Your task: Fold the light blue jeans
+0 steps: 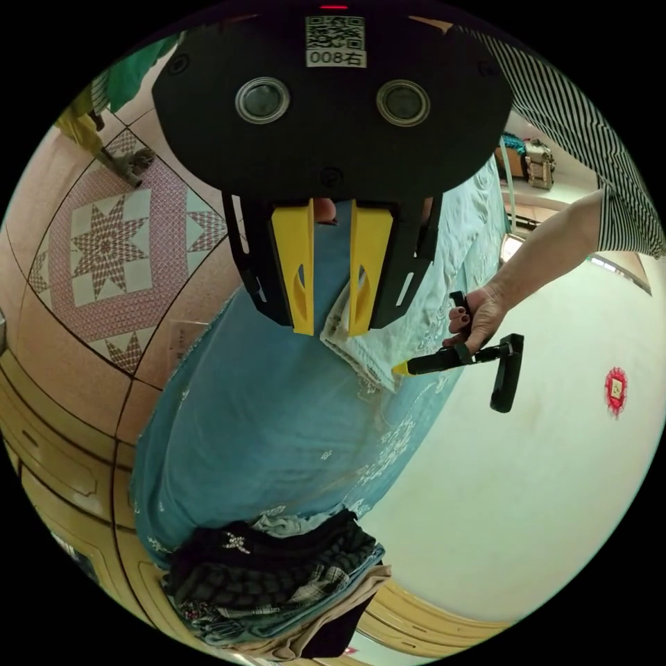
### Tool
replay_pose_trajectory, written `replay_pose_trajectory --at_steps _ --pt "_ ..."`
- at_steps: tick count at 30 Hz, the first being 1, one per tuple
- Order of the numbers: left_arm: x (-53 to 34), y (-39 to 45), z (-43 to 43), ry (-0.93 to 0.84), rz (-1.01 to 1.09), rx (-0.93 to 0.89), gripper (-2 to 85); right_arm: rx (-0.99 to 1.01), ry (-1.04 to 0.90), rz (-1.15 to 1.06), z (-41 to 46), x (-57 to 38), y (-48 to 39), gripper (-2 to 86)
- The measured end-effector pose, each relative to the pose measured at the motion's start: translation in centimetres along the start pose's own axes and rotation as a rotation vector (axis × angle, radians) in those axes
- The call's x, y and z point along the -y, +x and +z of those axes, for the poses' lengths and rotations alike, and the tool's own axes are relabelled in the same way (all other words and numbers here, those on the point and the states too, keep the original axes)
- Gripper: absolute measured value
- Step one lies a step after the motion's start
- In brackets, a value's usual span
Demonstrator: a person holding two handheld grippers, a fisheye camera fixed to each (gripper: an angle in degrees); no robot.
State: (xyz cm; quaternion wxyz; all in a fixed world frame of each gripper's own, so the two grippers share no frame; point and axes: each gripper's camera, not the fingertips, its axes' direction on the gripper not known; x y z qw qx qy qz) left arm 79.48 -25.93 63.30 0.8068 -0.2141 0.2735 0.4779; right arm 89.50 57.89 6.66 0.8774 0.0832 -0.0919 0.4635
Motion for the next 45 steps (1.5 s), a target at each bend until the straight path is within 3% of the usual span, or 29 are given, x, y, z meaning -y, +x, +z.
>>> replay_pose_trajectory --at_steps 8,11,23,36,45 --pt "-1.1 0.0 -0.5 -0.054 0.074 0.0 3.9 0.03 -0.036 0.045 1.3 -0.4 0.2 7.4" --pt "-2.1 -1.9 -1.1 -0.066 0.01 -0.111 2.7 0.114 -0.034 0.092 1.5 -0.7 1.3 6.5" --pt "-9.9 -3.9 -10.0 0.041 0.067 -0.17 1.8 0.284 -0.014 0.052 -0.2 -2.1 -2.7 2.6" --pt "-26.3 -6.0 -23.2 0.228 0.081 -0.201 1.6 0.459 -0.009 -0.169 -3.1 -6.3 -15.7 2.8" --pt "-43.0 -8.9 -31.3 0.36 0.034 -0.176 1.6 0.588 -0.141 -0.427 -1.3 -11.1 -30.1 2.9"
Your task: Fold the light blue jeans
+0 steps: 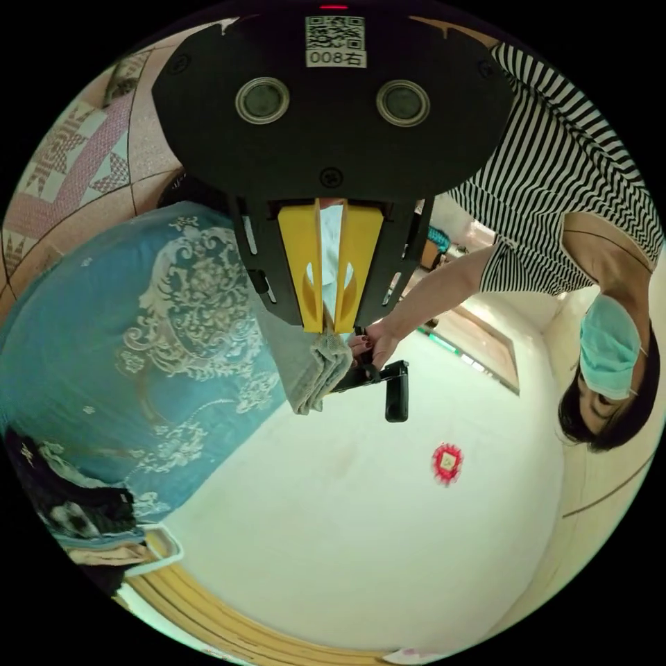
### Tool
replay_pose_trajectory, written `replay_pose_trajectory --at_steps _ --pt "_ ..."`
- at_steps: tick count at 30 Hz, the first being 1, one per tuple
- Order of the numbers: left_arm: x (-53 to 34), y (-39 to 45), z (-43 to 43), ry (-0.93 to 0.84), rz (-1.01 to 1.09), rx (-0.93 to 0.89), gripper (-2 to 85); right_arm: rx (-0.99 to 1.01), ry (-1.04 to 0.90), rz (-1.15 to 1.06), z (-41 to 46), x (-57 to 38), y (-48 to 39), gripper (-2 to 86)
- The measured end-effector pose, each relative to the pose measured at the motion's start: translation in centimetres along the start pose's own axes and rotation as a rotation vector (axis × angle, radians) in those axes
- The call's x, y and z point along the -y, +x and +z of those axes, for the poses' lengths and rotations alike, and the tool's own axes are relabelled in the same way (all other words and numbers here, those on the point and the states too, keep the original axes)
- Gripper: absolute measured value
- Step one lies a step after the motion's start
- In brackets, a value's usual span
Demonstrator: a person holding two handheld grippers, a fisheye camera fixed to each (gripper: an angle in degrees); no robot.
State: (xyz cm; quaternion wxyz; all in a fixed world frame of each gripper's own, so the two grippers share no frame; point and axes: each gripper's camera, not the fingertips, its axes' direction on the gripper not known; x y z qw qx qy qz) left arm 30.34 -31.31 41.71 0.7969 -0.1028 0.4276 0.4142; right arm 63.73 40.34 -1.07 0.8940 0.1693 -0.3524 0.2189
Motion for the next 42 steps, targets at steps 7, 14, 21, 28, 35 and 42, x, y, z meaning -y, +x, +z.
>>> replay_pose_trajectory --at_steps 7,14,21,28,35,42 --pt "-12.3 -2.4 -7.6 0.059 -0.123 -0.014 1.9 0.061 -0.207 -0.129 11.6 0.4 -7.4 2.9" --pt "-23.3 -5.2 -10.5 0.05 -0.262 -0.042 2.3 0.101 -0.43 -0.153 24.1 -1.6 -11.0 2.8" --pt "-35.5 -8.5 -10.6 -0.116 -0.6 0.101 0.9 0.011 -0.656 -0.166 37.2 -5.0 -11.9 3.0" --pt "-39.8 -4.9 -12.0 0.036 -0.633 0.085 0.3 -0.16 -0.881 -0.207 47.5 -7.3 -12.5 3.5" --pt "-40.1 -0.8 -6.6 -0.185 -0.538 0.142 0.2 -0.204 -0.933 -0.311 51.4 -6.8 -15.3 4.3" --pt "-41.2 2.2 -8.8 -0.084 -0.572 0.105 0.1 -0.148 -0.951 -0.423 53.0 -4.9 -18.0 0.9"
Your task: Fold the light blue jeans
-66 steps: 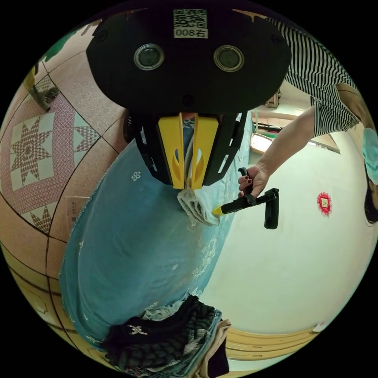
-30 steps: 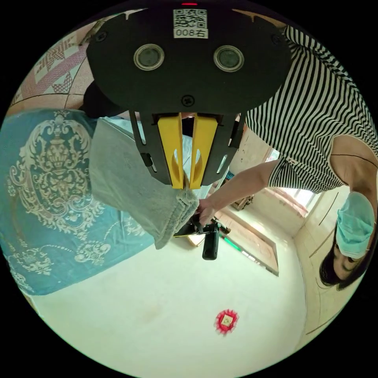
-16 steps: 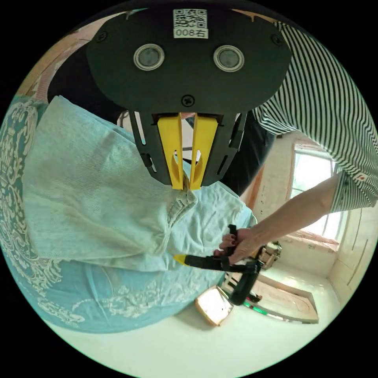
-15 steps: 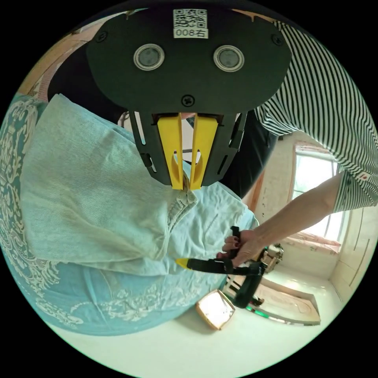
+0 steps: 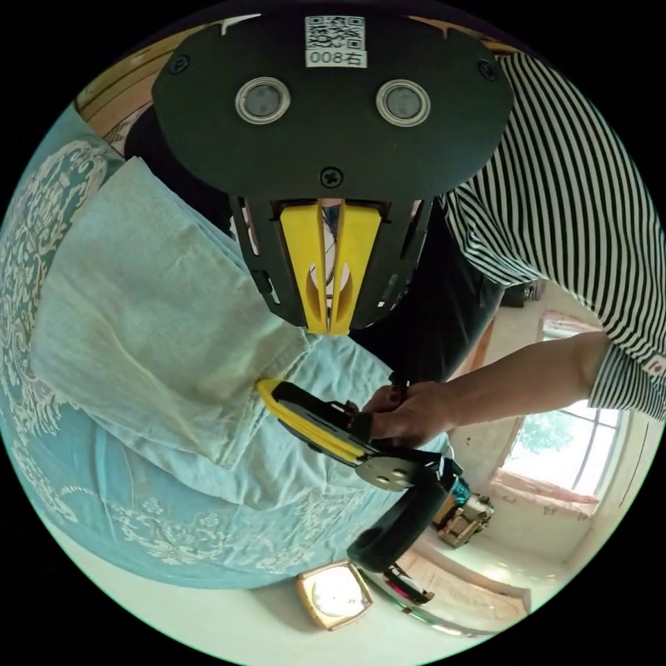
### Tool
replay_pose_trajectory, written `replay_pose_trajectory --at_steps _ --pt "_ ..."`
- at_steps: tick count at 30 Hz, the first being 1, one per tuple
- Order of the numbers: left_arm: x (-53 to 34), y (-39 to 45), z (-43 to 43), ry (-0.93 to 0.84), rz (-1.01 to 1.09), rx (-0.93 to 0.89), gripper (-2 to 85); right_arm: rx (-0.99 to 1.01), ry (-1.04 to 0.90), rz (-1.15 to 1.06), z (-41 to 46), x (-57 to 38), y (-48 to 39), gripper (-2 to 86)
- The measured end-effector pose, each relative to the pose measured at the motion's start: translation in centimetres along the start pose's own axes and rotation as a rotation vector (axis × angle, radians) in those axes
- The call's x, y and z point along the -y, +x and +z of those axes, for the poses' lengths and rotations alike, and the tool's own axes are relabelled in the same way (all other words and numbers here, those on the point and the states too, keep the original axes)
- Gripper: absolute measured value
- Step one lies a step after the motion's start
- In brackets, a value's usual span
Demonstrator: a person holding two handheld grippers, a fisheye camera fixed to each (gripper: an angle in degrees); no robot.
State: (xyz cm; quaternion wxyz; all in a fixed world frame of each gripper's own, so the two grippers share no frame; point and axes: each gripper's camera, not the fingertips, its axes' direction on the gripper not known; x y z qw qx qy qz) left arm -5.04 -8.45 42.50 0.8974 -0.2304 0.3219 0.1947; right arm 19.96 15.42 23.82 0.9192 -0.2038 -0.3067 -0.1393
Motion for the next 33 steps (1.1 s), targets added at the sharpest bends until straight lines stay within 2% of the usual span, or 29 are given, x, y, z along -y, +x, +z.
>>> replay_pose_trajectory --at_steps 2,4,9,11,14,19,22,24,29,33 --pt "-0.6 1.1 0.4 -0.021 0.025 -0.016 0.1 -0.042 0.048 0.027 -1.1 0.9 1.2 0.6" --pt "-1.4 2.4 2.4 -0.152 0.053 0.061 0.1 -0.073 0.111 0.115 -2.1 2.2 4.2 0.3" --pt "-2.7 4.3 2.3 -0.132 0.053 0.096 0.1 -0.077 0.093 0.234 -1.1 5.1 9.4 0.1" --pt "-3.1 5.0 2.4 -0.128 0.056 0.101 0.1 -0.071 0.087 0.204 -0.7 6.1 9.4 0.1" --pt "-3.5 5.7 2.3 -0.126 0.032 0.08 0.1 -0.157 -0.042 0.183 1.7 7.8 9.7 0.1" --pt "-4.9 7.9 2.6 -0.107 0.029 0.082 0.3 -0.076 0.033 0.125 0.4 9.2 9.5 0.1" --pt "-5.2 8.8 2.6 -0.109 -0.006 0.066 0.4 -0.155 -0.088 0.105 3.4 10.2 9.9 0.1" --pt "-5.4 10.0 2.5 -0.102 0.003 0.087 0.7 -0.126 -0.063 0.103 3.0 10.4 10.5 0.2" --pt "-5.5 14.7 2.4 -0.032 0.067 0.088 2.9 -0.105 -0.018 0.12 -0.7 8.6 13.1 0.6" --pt "-4.1 19.8 4.1 -0.01 0.187 0.048 7.4 -0.104 0.138 0.307 -7.9 1.9 18.8 2.2"
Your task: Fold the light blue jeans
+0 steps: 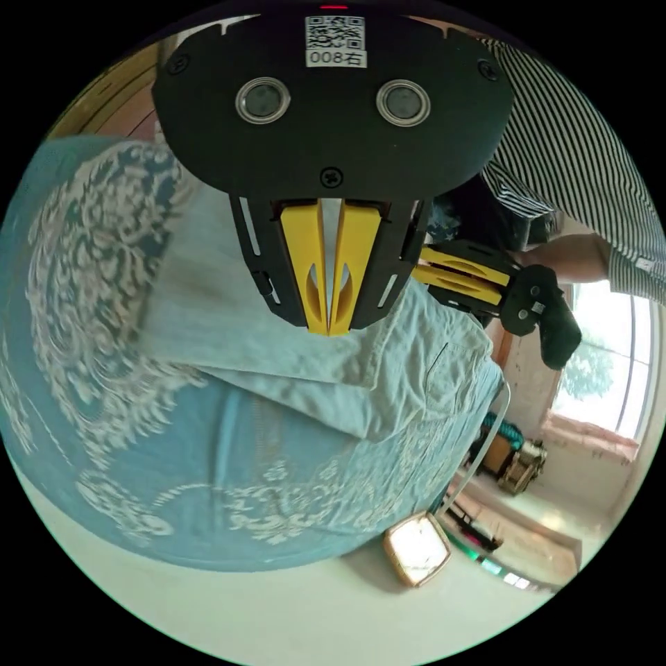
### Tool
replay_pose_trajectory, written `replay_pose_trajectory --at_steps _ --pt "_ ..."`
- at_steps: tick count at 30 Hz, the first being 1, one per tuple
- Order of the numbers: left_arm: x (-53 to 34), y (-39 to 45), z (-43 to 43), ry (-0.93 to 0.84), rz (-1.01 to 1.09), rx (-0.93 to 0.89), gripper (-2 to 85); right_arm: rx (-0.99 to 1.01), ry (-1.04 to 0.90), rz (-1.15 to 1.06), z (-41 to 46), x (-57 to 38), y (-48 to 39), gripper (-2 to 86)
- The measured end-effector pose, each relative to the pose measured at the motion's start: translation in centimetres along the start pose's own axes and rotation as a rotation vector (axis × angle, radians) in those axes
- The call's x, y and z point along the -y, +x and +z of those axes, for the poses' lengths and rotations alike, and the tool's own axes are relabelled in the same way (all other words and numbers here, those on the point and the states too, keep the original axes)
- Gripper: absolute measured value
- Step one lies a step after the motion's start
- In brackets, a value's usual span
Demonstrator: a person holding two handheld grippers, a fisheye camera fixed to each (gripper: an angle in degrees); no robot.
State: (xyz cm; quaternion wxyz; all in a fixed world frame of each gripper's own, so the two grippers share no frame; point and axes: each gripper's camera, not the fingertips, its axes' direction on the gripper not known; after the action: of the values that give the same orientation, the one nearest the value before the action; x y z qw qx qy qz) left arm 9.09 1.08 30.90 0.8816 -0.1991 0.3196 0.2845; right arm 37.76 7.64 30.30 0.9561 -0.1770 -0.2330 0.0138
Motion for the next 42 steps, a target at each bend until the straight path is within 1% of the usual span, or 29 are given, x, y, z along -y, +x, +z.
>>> replay_pose_trajectory --at_steps 4,8,10,12,15,17,18,19,21,24,27,30,34,36,42 --pt "2.7 4.6 1.9 -0.009 0.081 0.025 9.6 0.013 0.034 0.265 -3.9 -5.6 9.0 5.8" --pt "4.7 7.8 3.5 -0.015 0.112 0.047 10.8 0.088 0.03 0.379 -4.3 -9.0 13.4 7.6" --pt "5.8 9.7 4.6 -0.021 0.119 0.082 11.4 0.18 -0.022 0.41 -2.9 -9.8 15.5 8.2" --pt "6.5 10.9 5.4 -0.029 0.118 0.105 11.9 0.239 0.001 0.442 -2.8 -10.3 16.9 8.1" --pt "7.6 13.0 7.3 -0.071 0.126 0.13 12.4 0.399 0.003 0.432 -2.5 -10.7 18.7 7.0" --pt "8.0 14.2 8.4 -0.114 0.119 0.174 12.2 0.434 0.0 0.424 -2.3 -10.8 19.2 6.3" --pt "8.1 14.9 8.8 -0.123 0.108 0.242 11.7 0.459 0.003 0.411 -2.5 -10.7 19.4 6.0" --pt "8.1 15.6 8.9 -0.134 0.126 0.27 10.2 0.475 0.001 0.393 -2.5 -10.6 19.4 5.8" --pt "7.7 16.4 8.5 -0.121 0.137 0.258 8.1 0.476 -0.013 0.369 -2.5 -10.4 19.2 5.8" --pt "6.5 16.7 7.0 -0.07 0.09 0.208 5.5 0.463 -0.006 0.327 -3.2 -10.1 19.4 5.4" --pt "5.4 17.2 5.5 -0.029 0.07 0.181 4.2 0.53 0.118 0.351 -5.1 -10.0 21.5 4.1" --pt "4.2 18.1 4.5 -0.007 0.077 0.186 3.7 0.472 0.164 0.407 -6.0 -8.9 23.7 5.2" --pt "2.3 18.8 3.5 0.001 0.089 0.191 3.4 0.481 0.126 0.427 -4.7 -5.1 25.2 10.0" --pt "1.4 18.9 3.1 0.005 0.094 0.19 3.3 0.514 0.104 0.434 -3.7 -3.4 25.3 10.7" --pt "-2.1 18.7 1.4 0.018 0.107 0.19 3.1 0.519 0.042 0.452 -1.2 0.2 24.4 10.6"
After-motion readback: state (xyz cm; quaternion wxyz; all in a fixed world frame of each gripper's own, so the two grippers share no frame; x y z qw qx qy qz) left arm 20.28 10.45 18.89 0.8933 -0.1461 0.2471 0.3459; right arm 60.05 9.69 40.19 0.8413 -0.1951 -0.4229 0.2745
